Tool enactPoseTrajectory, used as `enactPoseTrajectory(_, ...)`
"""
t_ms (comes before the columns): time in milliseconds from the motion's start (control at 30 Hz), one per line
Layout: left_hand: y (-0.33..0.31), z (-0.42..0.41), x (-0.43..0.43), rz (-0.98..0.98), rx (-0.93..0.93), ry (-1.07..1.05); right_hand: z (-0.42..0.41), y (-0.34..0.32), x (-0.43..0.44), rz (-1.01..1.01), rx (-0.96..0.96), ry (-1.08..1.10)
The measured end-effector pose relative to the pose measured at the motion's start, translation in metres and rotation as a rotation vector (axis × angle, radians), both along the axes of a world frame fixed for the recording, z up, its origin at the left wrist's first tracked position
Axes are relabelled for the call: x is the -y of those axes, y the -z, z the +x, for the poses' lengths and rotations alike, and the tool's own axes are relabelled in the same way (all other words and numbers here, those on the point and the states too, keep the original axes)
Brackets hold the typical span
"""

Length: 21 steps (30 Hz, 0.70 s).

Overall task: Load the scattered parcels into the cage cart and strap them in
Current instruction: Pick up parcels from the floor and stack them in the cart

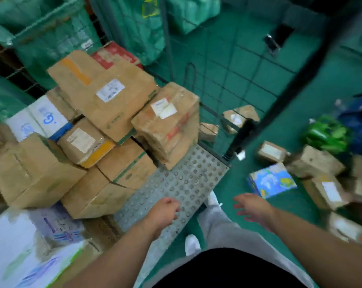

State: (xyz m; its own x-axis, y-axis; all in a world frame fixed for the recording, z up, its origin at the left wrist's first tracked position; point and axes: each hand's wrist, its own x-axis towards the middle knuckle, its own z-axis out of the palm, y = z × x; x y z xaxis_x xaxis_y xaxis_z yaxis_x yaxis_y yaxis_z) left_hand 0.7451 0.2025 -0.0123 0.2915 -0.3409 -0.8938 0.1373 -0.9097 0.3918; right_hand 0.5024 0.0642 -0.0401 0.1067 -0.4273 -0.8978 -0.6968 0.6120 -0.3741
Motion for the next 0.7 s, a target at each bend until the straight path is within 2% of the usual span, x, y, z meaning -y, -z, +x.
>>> enactPoseTrajectory(167, -0.006, -0.061, -0.001, -0.025, 0.009, 0.276, -0.089, -0.018, -0.075, 0.047, 0.035, 0.230)
enactPoseTrajectory(333, -0.017, -0.156, 0.020, -0.125, 0.009, 0.587, -0.189, -0.033, -0.128, -0.104, 0.002, 0.523)
enactPoseTrajectory(700, -0.023, -0.415, 0.043, -0.136, -0.020, 1.088, -0.398, -0.038, -0.234, -0.061, 0.041, 1.050)
